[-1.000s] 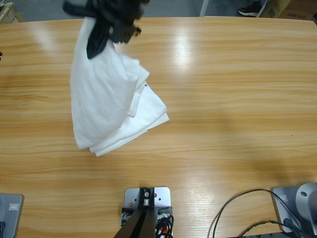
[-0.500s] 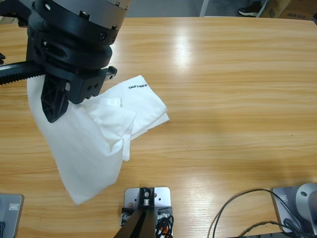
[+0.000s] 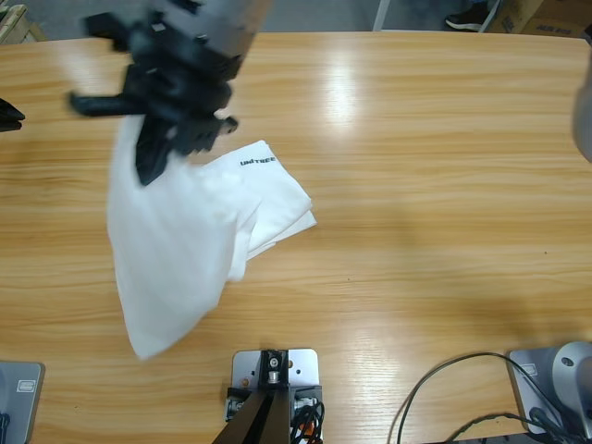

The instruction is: Fold clothes

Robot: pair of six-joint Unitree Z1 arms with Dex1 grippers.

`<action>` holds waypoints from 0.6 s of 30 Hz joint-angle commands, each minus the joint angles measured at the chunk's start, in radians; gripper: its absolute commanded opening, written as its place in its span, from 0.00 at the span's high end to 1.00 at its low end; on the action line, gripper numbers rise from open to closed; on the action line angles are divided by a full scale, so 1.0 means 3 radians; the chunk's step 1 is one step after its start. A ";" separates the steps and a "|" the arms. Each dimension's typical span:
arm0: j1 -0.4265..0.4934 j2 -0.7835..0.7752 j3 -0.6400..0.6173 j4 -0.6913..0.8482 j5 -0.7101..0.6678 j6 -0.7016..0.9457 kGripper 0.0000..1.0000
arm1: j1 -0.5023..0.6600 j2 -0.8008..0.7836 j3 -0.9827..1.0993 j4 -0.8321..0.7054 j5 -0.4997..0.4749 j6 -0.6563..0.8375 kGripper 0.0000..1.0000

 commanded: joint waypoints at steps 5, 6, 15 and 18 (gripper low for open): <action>-0.0150 0.0277 0.0121 -0.0139 -0.0029 -0.0049 1.00 | -0.0560 0.0369 -0.1606 0.0325 0.0143 -0.0252 1.00; -0.0161 0.0279 0.0121 -0.0143 -0.0026 -0.0054 1.00 | -0.0568 0.0394 -0.1606 0.0355 0.0136 -0.0275 1.00; -0.0193 0.0241 0.0144 -0.0144 -0.0013 -0.0073 1.00 | -0.0733 0.0796 -0.1730 0.0492 0.0027 -0.0415 1.00; -0.0209 0.0222 0.0173 -0.0144 -0.0013 -0.0078 1.00 | -0.0858 0.0927 -0.1770 0.0491 0.0008 -0.0464 1.00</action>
